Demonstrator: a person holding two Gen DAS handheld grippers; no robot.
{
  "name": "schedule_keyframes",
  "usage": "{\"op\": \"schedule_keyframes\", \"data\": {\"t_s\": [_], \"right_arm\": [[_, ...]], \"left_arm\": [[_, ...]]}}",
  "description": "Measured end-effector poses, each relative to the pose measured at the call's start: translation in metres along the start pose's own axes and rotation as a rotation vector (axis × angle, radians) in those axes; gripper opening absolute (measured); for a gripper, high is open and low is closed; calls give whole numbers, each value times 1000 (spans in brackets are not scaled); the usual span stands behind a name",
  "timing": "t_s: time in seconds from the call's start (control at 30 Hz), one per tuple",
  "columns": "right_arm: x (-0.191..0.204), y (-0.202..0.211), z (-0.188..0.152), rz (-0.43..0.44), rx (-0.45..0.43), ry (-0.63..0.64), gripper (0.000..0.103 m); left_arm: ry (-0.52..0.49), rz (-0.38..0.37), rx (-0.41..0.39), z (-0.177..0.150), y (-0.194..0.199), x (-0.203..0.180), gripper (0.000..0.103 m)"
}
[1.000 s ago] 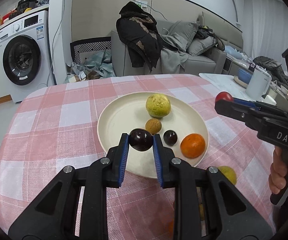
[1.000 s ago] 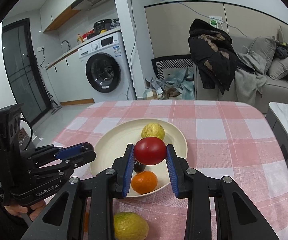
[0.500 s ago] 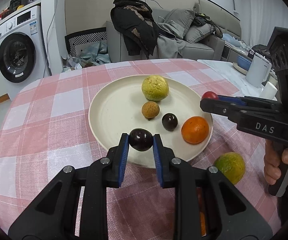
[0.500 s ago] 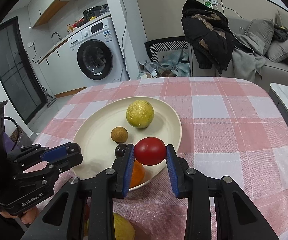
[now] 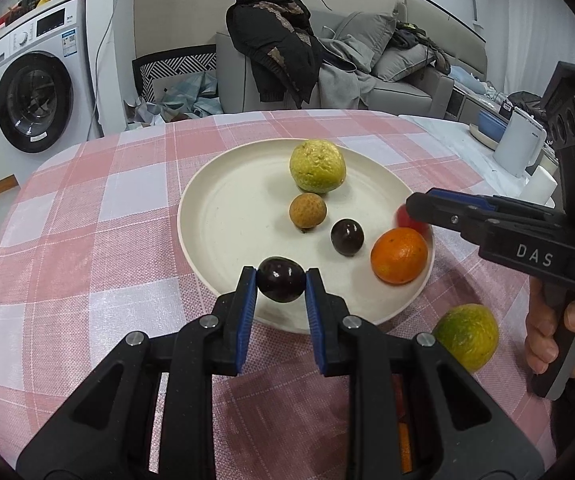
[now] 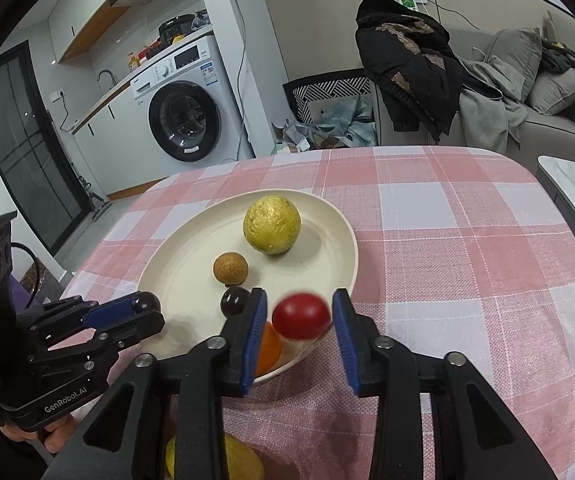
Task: Organize fruits
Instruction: 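Open both grippers to drop the tomato and plum onto the plate, then withdraw both open grippers toward the remaining loose fruits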
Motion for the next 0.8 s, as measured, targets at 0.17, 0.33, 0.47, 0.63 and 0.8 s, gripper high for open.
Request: {"op": "schedule_keyframes", "data": {"t_s": [0.17,0.33,0.47,0.63,0.8], "right_arm": [[-7,11,5,-20,-52,-23,51],[-9,17,5,-38,-62,-20,66],[-7,27,2,-43,-85,-10,80],[-2,45,-2,-68,-80,9,103],[5,65,-13,-77,-67,32,103]], "left_arm": [[29,-5,0,1,4,6,22],[46,5,-26,4,15,11,49],[61,22,-69,6,31,15,81],[66,31,-88,3,56,19,87],[55,76,-110,-9,86,21,102]]}}
Point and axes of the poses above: each gripper's, at about its wrist camera, not at the fingertips, and y roughly against the way its jaws point, x to its left, z to its top, the point moved 6 cm from there along -y, roughly the way its jaws point, and after that the axes turned 3 degrees about z, right-handed, at the moved point
